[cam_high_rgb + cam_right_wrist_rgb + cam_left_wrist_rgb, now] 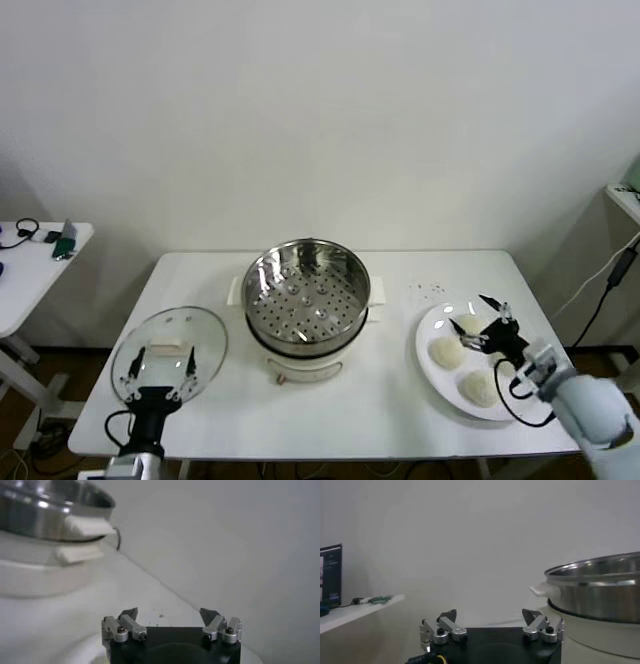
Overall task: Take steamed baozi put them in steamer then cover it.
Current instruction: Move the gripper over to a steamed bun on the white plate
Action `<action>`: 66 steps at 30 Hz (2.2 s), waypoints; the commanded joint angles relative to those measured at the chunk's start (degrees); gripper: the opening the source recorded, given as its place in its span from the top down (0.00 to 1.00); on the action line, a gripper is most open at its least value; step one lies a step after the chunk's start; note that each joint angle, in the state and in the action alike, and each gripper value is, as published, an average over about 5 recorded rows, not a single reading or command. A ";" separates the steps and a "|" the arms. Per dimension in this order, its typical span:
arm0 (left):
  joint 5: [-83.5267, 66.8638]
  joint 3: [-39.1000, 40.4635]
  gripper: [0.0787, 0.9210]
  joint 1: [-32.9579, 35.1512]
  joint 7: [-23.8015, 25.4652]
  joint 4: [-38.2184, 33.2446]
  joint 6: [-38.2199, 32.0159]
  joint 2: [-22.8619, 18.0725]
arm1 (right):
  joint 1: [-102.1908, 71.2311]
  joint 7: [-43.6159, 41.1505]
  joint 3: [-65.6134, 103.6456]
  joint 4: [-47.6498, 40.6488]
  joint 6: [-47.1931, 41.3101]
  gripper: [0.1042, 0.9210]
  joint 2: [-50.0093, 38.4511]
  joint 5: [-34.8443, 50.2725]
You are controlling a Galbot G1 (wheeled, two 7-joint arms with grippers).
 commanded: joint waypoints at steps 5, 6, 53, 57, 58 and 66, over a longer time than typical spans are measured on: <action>1.39 3.29 0.12 -0.17 -0.82 0.97 -1.93 -0.50 | 45.04 -29.30 -40.56 -16.19 4.22 0.12 -12.82 -7.39; 1.51 3.54 0.12 -0.18 -0.84 1.07 -1.95 -0.53 | 48.18 -31.35 -43.85 -17.56 5.05 0.12 -12.19 -8.59; -2.05 0.39 0.12 -3.40 -3.79 1.20 1.68 1.47 | 64.96 -35.08 -74.14 -50.17 9.01 0.12 15.36 -14.17; -2.21 0.43 0.12 -3.00 -3.85 1.22 1.49 1.34 | 64.45 -35.14 -73.54 -50.12 9.09 0.13 15.15 -14.19; -2.24 0.47 0.12 -2.94 -3.86 1.25 1.46 1.32 | 64.41 -35.17 -73.49 -50.06 9.06 0.14 15.12 -14.14; -2.32 0.35 0.12 -2.77 -3.92 1.18 1.42 1.33 | 64.62 -35.30 -73.04 -49.83 9.09 0.25 15.16 -13.76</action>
